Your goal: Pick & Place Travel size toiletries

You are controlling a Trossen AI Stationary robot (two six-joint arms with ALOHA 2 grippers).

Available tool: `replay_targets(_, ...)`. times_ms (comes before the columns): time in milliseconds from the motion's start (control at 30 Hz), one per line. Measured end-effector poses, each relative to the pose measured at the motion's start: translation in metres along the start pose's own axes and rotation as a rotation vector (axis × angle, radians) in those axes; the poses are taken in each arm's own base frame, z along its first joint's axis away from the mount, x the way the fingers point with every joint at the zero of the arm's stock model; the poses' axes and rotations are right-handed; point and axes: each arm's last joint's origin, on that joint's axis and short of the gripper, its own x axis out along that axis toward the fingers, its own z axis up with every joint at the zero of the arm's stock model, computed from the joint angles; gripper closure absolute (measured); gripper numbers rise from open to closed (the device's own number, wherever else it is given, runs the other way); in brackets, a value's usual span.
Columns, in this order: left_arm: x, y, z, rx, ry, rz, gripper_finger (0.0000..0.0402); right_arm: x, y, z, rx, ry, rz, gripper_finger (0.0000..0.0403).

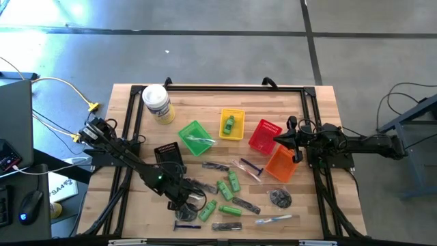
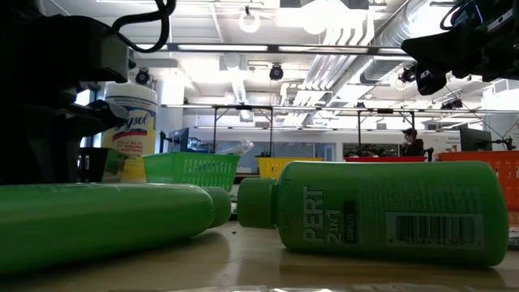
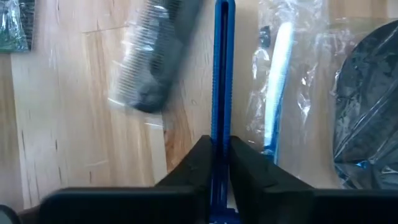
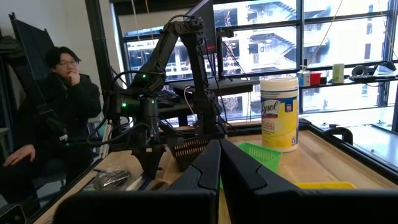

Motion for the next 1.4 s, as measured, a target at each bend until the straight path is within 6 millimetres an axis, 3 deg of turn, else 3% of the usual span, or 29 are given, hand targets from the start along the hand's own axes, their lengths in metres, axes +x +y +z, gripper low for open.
replay_targets(100,0.0,-0.001,0.001,-0.003,-0.003,-0.01,0.0382,0.0,0.0,0.0,0.0,0.0,0.0,0.04)
replay_targets(300,-0.009,-0.005,0.011,0.025,0.037,-0.009,0.0345,0.0,0.0,0.0,0.0,0.0,0.0,0.04)
replay_targets(500,-0.028,-0.011,0.033,0.122,0.009,0.008,0.0386,0.0,0.0,0.0,0.0,-0.001,0.0,0.04)
replay_targets(767,-0.049,-0.012,0.051,0.231,-0.085,0.082,0.0375,0.0,0.0,0.0,0.0,0.001,0.014,0.04)
replay_targets(933,-0.087,-0.004,0.055,0.274,-0.202,0.08,0.038,0.0,0.001,0.001,0.002,-0.003,0.032,0.04)
replay_targets(1167,-0.171,0.02,0.048,0.337,-0.449,0.036,0.0381,0.0,0.001,0.001,0.0,-0.012,0.033,0.04)
replay_targets(1267,-0.201,0.034,0.037,0.371,-0.556,0.04,0.0381,0.0,0.001,0.001,0.0,-0.012,0.034,0.04)
replay_targets(1400,-0.217,0.053,0.009,0.397,-0.642,0.051,0.0382,0.0,0.001,0.001,-0.002,-0.012,0.033,0.04)
